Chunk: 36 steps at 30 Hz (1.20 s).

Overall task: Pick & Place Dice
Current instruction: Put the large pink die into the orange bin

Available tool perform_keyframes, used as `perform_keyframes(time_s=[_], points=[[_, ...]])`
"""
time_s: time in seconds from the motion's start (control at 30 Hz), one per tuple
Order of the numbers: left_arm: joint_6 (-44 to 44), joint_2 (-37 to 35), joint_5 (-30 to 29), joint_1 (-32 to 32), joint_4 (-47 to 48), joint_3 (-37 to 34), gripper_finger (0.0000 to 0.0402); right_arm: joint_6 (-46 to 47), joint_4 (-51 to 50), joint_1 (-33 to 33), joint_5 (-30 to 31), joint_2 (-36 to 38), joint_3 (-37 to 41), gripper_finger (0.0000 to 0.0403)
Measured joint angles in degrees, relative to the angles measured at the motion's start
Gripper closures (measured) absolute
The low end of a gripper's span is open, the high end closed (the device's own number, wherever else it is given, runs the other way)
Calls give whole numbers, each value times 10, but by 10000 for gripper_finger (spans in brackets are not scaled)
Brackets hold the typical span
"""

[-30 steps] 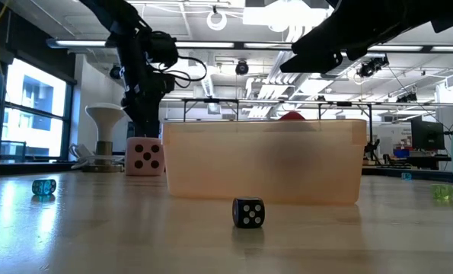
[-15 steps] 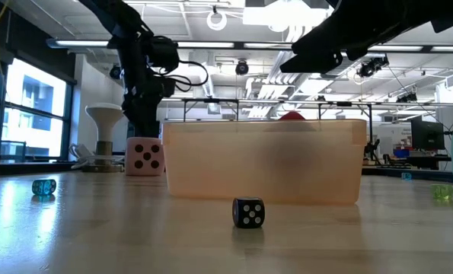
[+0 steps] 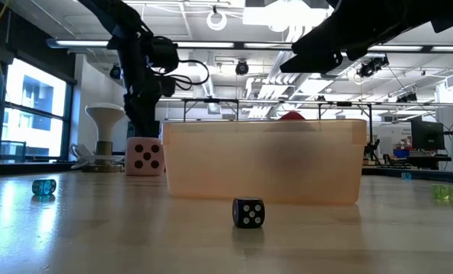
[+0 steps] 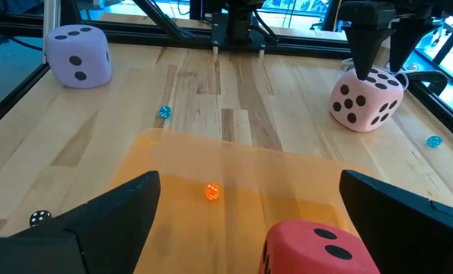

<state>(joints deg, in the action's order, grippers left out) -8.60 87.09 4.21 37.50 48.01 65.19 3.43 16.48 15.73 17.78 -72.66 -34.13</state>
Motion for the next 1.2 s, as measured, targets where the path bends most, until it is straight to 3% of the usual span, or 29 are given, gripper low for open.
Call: perform_keyframes(time_s=[0.57,1.2], points=[[-5,1,-13,3,0,-2,2,0,0,0,0,0,0,6],[-4,87,-13,11,-5,-2,2,1,0,0,0,0,0,6]])
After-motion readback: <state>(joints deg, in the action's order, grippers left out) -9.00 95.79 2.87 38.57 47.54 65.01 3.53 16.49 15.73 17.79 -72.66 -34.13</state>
